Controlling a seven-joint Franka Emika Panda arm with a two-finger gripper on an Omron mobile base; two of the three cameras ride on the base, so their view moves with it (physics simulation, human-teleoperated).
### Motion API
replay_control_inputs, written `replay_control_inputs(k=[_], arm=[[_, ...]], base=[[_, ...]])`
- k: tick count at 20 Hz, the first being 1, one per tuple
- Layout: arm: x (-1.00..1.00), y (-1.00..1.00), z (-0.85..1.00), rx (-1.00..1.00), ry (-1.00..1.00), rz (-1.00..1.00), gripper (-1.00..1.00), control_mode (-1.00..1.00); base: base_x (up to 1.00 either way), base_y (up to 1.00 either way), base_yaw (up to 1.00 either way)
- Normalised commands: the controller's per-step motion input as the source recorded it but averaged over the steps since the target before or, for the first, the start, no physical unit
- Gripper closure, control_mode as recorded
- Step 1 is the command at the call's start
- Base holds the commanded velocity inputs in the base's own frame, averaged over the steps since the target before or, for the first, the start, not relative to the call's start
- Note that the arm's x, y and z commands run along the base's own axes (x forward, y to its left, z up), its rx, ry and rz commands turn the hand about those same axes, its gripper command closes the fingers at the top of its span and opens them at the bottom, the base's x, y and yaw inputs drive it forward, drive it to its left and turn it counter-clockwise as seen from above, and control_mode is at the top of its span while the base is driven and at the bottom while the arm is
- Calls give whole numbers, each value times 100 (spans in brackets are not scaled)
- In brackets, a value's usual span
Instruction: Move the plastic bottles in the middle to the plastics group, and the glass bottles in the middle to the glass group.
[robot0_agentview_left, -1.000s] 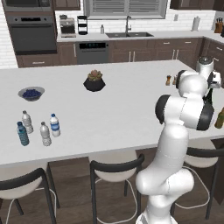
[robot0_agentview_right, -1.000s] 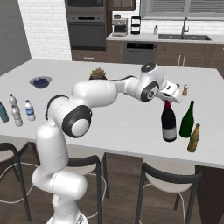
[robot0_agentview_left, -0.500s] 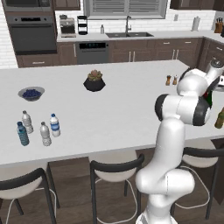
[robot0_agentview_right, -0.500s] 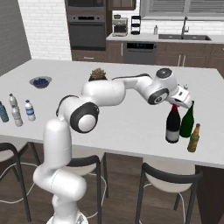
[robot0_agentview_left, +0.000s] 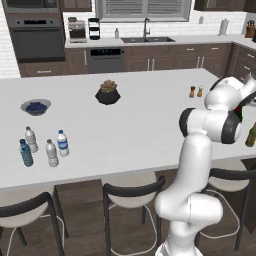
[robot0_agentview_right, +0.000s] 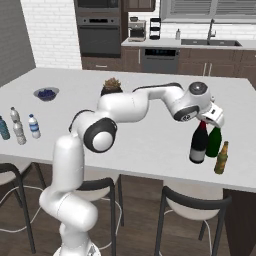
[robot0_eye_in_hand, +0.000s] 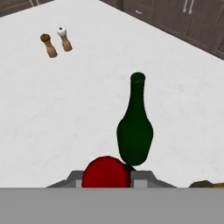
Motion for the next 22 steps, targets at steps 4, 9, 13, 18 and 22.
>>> replay_control_inputs(k=[4,9,13,18,22], arm=[[-5,6,-52,0,-11,0,100,-100],[-2,16,-47,0,-3,0,-100,-100],[0,0,-7,-2,-3,0,-100,-100],[0,2,15,-4,0,0,-100,-100],[-1,4,49,-8,0,0,-100,-100]], base=[[0,0,0],[0,0,0],[0,0,0],[0,0,0],[0,0,0]])
